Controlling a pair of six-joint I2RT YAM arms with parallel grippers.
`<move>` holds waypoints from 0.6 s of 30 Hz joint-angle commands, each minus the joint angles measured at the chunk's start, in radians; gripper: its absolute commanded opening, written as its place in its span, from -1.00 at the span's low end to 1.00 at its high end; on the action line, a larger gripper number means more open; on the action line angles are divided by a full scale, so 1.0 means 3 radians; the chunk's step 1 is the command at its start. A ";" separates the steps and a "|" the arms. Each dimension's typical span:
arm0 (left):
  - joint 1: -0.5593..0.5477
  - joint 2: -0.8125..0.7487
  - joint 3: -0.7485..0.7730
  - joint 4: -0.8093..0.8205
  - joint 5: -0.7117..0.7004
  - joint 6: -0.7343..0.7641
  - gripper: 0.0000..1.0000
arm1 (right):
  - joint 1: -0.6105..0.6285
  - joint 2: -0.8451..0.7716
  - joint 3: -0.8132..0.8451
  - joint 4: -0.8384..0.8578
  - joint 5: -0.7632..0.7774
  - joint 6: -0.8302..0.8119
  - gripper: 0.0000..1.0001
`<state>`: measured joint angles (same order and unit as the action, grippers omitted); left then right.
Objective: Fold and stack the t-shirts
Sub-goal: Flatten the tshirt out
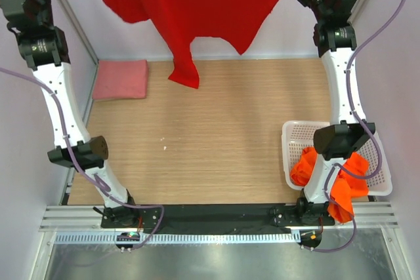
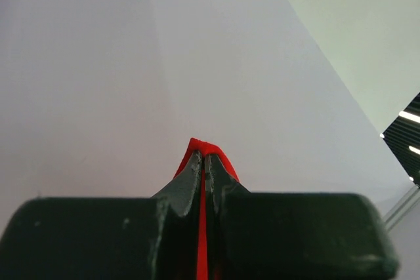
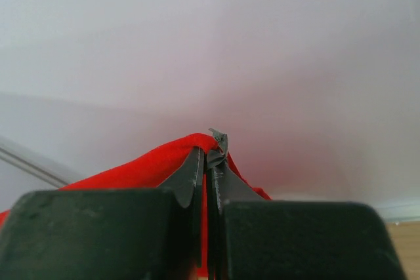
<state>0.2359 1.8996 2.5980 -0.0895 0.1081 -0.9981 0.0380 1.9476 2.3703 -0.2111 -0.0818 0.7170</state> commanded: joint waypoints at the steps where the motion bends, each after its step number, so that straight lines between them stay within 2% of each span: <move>1: 0.0123 -0.0553 -0.0294 0.0125 0.0089 0.0039 -0.99 | -0.0045 -0.0411 -0.0317 -0.0032 -0.0075 -0.0058 -0.97; 7: 0.0282 -0.1044 -0.0571 -0.0065 0.0074 0.0060 -0.99 | -0.0045 -0.0667 -0.0277 -0.0181 -0.0095 -0.0007 -0.97; 11: 0.0292 -0.1345 -0.0566 -0.0335 -0.0196 0.0243 -0.99 | -0.0045 -0.0877 -0.0282 -0.0105 0.0067 -0.0012 -0.97; 18: 0.0292 -0.1301 -0.0413 -0.0300 -0.0310 0.0341 -0.99 | -0.0045 -0.0934 -0.0410 0.0233 0.0206 -0.0099 -0.97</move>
<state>0.3046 1.4765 2.4443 -0.2050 0.0879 -0.9302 0.0383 1.6680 2.2478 -0.2260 -0.0990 0.7105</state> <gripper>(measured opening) 0.005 0.042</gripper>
